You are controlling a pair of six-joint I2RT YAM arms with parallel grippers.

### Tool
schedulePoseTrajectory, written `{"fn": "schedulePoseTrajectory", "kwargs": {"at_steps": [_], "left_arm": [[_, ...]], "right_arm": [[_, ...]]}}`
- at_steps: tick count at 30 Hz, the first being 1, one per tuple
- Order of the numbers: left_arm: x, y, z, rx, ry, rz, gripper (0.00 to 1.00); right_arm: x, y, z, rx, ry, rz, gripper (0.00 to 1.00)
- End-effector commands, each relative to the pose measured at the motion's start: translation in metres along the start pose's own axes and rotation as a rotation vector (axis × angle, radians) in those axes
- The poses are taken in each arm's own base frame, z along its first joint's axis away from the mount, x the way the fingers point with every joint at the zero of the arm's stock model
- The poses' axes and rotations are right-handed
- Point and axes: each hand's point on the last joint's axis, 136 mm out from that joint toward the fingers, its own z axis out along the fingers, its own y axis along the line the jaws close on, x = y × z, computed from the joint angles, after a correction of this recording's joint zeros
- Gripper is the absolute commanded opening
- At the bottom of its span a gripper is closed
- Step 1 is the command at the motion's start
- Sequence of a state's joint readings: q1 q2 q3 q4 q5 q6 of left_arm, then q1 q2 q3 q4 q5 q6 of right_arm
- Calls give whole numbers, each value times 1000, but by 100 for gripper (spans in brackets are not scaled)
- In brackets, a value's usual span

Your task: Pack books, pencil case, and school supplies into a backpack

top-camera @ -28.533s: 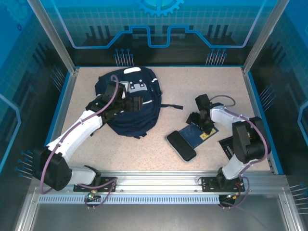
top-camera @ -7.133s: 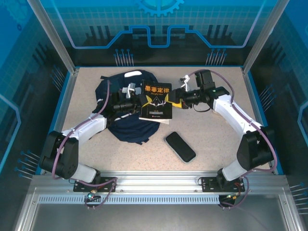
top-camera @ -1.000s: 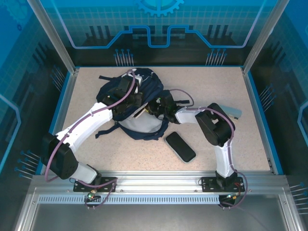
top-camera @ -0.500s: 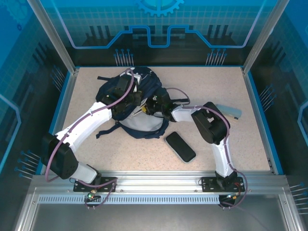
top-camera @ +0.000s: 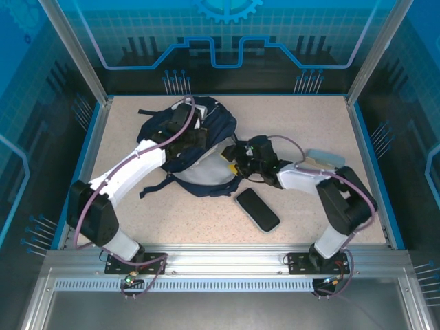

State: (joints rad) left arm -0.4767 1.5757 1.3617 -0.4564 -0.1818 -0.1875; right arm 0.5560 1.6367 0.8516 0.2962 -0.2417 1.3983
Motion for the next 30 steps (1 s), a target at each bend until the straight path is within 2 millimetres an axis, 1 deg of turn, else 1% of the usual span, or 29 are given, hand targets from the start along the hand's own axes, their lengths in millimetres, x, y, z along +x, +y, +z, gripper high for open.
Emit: {"fn": "schedulePoseTrajectory", "kwargs": {"at_steps": [1, 3, 5, 7, 8, 9, 11, 13, 14, 16, 18, 20, 21, 23, 25, 26, 27, 28, 30], "left_arm": [[-62, -15, -6, 60, -180, -80, 0], [-71, -17, 1, 70, -189, -105, 0], [-75, -27, 8, 112, -179, -119, 0], [-75, -37, 14, 164, -157, -131, 0], [-73, -41, 17, 188, -141, -135, 4], [-69, -44, 19, 201, -126, -141, 12], [-58, -46, 22, 222, -93, -155, 33], [-48, -43, 20, 222, -65, -186, 52], [-42, -39, 18, 223, -52, -208, 60], [-27, -28, 14, 221, -27, -261, 71], [-12, -12, 9, 207, -6, -322, 77], [10, 10, 3, 177, 18, -396, 81], [20, 19, 1, 161, 31, -426, 82], [48, 39, -3, 124, 62, -483, 83], [72, 53, -7, 92, 86, -511, 83], [88, 58, -7, 77, 109, -520, 84], [100, 62, -7, 65, 128, -520, 84], [115, 67, -7, 46, 150, -517, 84], [141, 71, -5, 25, 193, -493, 83]], "right_arm": [[-12, -40, -29, 155, -70, -35, 66], [-18, -46, -44, 187, -105, -56, 66], [-24, -51, -61, 223, -147, -76, 66], [-30, -53, -76, 249, -185, -104, 66], [-33, -52, -85, 264, -207, -126, 66], [-35, -52, -92, 282, -222, -148, 67], [-37, -50, -108, 325, -250, -201, 69], [-39, -47, -120, 354, -268, -246, 72], [-39, -44, -125, 364, -275, -269, 73], [-39, -42, -132, 379, -279, -297, 77], [-37, -39, -134, 374, -273, -327, 83], [-34, -34, -131, 359, -269, -371, 89], [-32, -32, -129, 354, -265, -384, 91], [-27, -28, -121, 344, -243, -409, 93], [-22, -25, -113, 344, -220, -429, 93], [-19, -24, -108, 346, -204, -434, 93], [-16, -28, -103, 358, -184, -434, 93], [-15, -19, -98, 347, -176, -438, 93], [-11, -15, -88, 348, -141, -441, 93]]}}
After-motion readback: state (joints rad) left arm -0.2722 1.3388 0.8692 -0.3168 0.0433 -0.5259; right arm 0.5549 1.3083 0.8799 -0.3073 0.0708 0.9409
